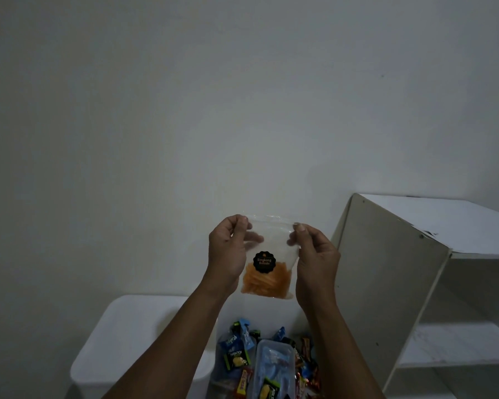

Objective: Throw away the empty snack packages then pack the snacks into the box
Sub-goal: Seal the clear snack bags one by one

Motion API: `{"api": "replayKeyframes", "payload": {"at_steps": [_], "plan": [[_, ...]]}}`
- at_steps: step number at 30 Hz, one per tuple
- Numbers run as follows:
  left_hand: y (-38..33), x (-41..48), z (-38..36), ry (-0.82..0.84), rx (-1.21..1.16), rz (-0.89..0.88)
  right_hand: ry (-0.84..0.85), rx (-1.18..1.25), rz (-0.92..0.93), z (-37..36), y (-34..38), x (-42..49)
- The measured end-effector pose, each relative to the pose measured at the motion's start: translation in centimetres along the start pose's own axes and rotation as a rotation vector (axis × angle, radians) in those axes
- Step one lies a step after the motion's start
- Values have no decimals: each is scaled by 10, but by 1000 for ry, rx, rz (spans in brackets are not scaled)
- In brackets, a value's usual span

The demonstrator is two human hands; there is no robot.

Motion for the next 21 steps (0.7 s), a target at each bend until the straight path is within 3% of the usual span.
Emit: {"api": "replayKeyframes", "payload": {"at_steps": [3,8,16,21], "plan": [[2,-2,-1,20,32,-9,78,-32,20,-5,1,-3],[2,-7,-5,136,-108,64,80,-57,64,-3,4,3],[1,-8,-10,174,7,42,237,-75,-10,-7,6,-1],[5,-13,-13,222,-75,108,221,-165,14,-4,8,2]]}}
Point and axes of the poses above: each hand's wrist, its own x-axis towards the middle knuckle, its own z-axis out of the back of the hand, y = z × x, the point moved 4 cm from there along x, towards the middle knuckle, and after that the axes turned 10 degrees about -x, right-handed, at the moved point
